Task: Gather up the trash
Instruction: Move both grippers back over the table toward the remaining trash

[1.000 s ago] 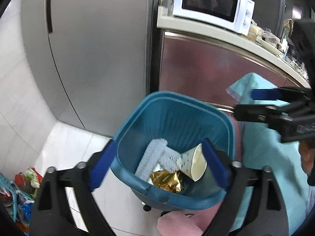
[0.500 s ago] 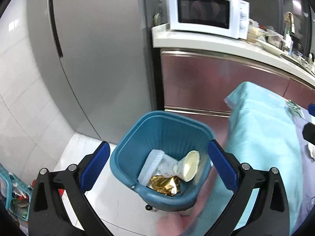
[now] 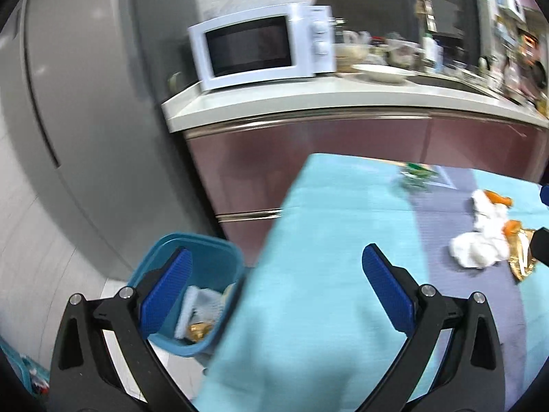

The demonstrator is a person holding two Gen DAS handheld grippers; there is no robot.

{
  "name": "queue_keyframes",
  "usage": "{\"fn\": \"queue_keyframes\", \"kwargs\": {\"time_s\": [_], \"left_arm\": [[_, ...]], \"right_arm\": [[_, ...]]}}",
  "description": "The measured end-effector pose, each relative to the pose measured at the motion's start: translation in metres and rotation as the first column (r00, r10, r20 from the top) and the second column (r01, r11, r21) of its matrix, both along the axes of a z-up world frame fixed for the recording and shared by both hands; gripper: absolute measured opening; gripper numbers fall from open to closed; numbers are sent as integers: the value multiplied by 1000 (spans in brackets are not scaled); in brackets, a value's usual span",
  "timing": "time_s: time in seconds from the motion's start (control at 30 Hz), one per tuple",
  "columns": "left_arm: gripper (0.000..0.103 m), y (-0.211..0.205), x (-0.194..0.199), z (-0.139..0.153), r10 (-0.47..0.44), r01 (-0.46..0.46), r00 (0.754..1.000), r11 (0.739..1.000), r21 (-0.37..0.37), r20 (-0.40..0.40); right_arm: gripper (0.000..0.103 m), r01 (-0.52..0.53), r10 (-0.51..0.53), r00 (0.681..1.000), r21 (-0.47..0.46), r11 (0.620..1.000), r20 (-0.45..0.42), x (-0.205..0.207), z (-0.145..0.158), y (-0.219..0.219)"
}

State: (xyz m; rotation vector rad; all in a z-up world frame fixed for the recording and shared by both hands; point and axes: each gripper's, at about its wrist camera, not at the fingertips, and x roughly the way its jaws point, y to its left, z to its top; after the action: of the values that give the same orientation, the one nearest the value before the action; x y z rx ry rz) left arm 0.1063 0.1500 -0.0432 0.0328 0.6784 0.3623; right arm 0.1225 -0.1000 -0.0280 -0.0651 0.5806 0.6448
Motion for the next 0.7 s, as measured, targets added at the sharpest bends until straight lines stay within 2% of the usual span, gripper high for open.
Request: {"fn": "queue_keyframes", "kwargs": {"time_s": [0.3, 0.7], "left_arm": [[98, -71, 16, 8, -109, 109, 994, 994, 32, 1], [98, -101, 22, 9, -166, 166, 986, 985, 51, -12]], "right_arm": [[96, 101, -101, 995, 25, 995, 6, -5, 2, -65], [96, 153, -154, 988, 41, 987, 14, -9, 3, -96]]}}
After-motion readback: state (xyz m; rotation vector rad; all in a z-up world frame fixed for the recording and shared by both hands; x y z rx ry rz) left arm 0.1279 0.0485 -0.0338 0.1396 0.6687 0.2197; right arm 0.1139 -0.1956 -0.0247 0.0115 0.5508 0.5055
